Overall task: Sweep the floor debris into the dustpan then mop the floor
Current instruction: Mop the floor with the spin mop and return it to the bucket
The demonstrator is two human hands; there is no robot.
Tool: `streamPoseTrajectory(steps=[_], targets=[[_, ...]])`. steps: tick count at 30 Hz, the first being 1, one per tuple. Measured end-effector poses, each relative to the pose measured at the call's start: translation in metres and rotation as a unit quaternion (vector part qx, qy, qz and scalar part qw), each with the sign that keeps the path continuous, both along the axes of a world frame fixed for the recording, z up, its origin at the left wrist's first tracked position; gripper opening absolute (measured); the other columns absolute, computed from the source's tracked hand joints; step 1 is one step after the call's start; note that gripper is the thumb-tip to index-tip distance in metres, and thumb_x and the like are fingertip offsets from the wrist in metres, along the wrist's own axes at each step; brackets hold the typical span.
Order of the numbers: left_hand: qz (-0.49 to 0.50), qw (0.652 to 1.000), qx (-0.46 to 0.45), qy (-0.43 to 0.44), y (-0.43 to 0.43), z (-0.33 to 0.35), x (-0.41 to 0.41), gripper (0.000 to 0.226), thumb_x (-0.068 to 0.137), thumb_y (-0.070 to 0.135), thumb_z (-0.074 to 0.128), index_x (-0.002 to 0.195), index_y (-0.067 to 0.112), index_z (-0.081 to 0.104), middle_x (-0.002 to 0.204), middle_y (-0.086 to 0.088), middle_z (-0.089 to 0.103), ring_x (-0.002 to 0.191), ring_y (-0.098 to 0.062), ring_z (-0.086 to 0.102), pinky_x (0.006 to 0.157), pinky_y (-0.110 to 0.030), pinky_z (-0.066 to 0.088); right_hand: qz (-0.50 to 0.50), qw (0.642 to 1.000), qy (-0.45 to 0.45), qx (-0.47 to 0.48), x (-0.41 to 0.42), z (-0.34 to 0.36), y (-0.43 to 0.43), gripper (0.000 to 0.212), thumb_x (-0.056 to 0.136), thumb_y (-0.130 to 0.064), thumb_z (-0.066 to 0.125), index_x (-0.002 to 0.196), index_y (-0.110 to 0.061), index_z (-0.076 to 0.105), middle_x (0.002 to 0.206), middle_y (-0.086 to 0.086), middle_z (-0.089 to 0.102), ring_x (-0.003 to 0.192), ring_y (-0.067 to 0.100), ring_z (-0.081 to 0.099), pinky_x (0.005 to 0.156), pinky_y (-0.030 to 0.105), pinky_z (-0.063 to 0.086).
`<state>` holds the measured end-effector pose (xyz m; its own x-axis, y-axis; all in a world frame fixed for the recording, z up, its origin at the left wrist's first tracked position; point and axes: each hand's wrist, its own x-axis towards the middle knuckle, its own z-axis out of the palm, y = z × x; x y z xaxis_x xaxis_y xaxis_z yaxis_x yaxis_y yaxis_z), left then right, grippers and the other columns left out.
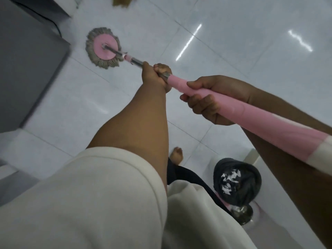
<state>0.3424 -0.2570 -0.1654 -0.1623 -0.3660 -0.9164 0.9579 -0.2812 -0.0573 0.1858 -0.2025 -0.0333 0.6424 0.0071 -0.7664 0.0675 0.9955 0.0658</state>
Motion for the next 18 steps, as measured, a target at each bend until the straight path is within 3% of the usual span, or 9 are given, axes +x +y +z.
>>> streamPoseTrajectory(steps=[2,6,10,12,15,18], targets=[[-0.075,0.997,0.016,-0.027,0.047,0.003,-0.04,0.052,0.099,0.045,0.048,0.057,0.017,0.036,0.034,0.005,0.034,0.023,-0.008,0.033,0.031,-0.008,0.03,-0.029,0.999,0.016,0.005,-0.032,0.013,0.046,0.022,0.084,-0.029,0.056,0.094,-0.01,0.052,0.056,-0.004,0.049,0.037,0.003,0.048,0.034,0.015,0.042],[-0.147,0.988,0.014,0.05,0.118,0.024,-0.107,0.05,0.097,0.047,0.048,0.058,0.018,0.036,0.035,0.006,0.033,0.024,-0.007,0.034,0.028,-0.01,0.029,-0.101,0.994,0.041,0.028,-0.09,0.039,0.137,0.021,0.082,-0.027,0.058,0.093,-0.01,0.054,0.055,-0.003,0.049,0.035,0.004,0.046,0.031,0.016,0.04],[-0.219,0.974,0.016,0.055,0.173,0.042,-0.152,0.05,0.095,0.048,0.05,0.058,0.018,0.037,0.035,0.007,0.034,0.024,-0.006,0.034,0.028,-0.01,0.029,-0.17,0.983,0.004,0.062,-0.125,0.06,0.198,0.043,0.063,-0.014,0.086,0.094,-0.006,0.058,0.056,0.0,0.051,0.035,0.008,0.049,0.031,0.019,0.042],[-0.255,0.966,0.009,0.036,0.183,0.044,-0.159,0.05,0.095,0.048,0.049,0.058,0.018,0.036,0.034,0.007,0.034,0.024,-0.006,0.034,0.028,-0.01,0.029,-0.19,0.979,-0.009,0.068,-0.13,0.063,0.211,0.048,0.059,-0.014,0.089,0.095,-0.005,0.059,0.057,0.001,0.051,0.035,0.008,0.049,0.031,0.02,0.043],[-0.252,0.966,-0.001,0.054,0.175,0.037,-0.157,0.049,0.095,0.048,0.048,0.059,0.019,0.035,0.035,0.007,0.034,0.023,-0.006,0.035,0.028,-0.01,0.028,-0.215,0.974,-0.008,0.074,-0.126,0.054,0.21,0.045,0.064,-0.015,0.086,0.098,-0.006,0.058,0.058,0.002,0.051,0.035,0.008,0.049,0.03,0.02,0.043],[-0.24,0.969,-0.015,0.063,0.141,0.023,-0.142,0.049,0.096,0.049,0.048,0.06,0.018,0.035,0.034,0.006,0.034,0.023,-0.006,0.035,0.027,-0.011,0.029,-0.219,0.974,0.025,0.057,-0.109,0.036,0.184,0.026,0.08,-0.022,0.068,0.098,-0.008,0.056,0.057,0.0,0.05,0.035,0.006,0.047,0.03,0.019,0.041]])
